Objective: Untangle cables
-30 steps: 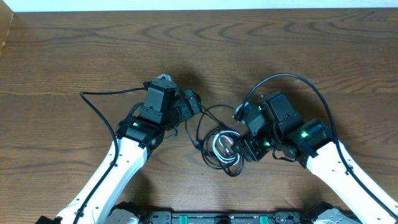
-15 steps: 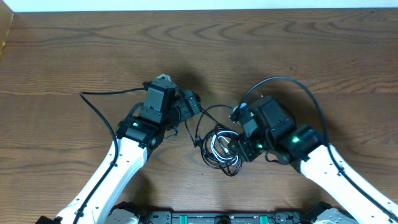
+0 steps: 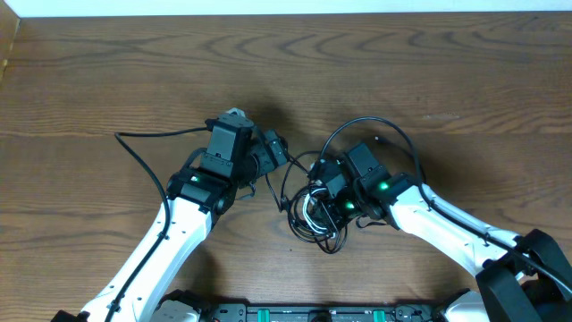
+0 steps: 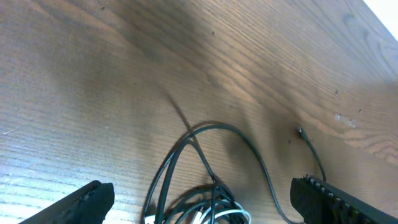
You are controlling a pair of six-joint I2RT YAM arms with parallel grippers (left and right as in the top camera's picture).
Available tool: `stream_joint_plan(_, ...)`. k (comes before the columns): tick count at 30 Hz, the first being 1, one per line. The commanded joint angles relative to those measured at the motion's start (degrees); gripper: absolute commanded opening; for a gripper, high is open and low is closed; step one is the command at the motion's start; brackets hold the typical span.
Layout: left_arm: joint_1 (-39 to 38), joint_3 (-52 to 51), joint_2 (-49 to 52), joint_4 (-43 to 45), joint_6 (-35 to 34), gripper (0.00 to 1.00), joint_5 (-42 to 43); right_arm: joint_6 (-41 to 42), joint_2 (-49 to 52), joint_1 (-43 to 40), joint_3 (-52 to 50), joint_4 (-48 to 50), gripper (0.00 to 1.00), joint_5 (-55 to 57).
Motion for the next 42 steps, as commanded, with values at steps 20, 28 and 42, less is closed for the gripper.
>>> stream_joint_plan(20, 0.17, 0.44, -0.15, -2.47, 0.15, 0.96, -0.72, 5.7, -30.32, -10.97, 5.81, -12.52, 0.01, 14.45)
stream_joint_plan(28, 0.17, 0.44, -0.15, -2.47, 0.15, 0.96, -0.72, 23.06, -31.87, -13.99, 5.81, -25.35, 0.05, 36.83)
stream_joint_plan(42, 0.17, 0.44, -0.13, -2.47, 0.15, 0.96, -0.72, 17.14, -27.85, -15.1, 5.79, -29.88, 0.45, 20.13)
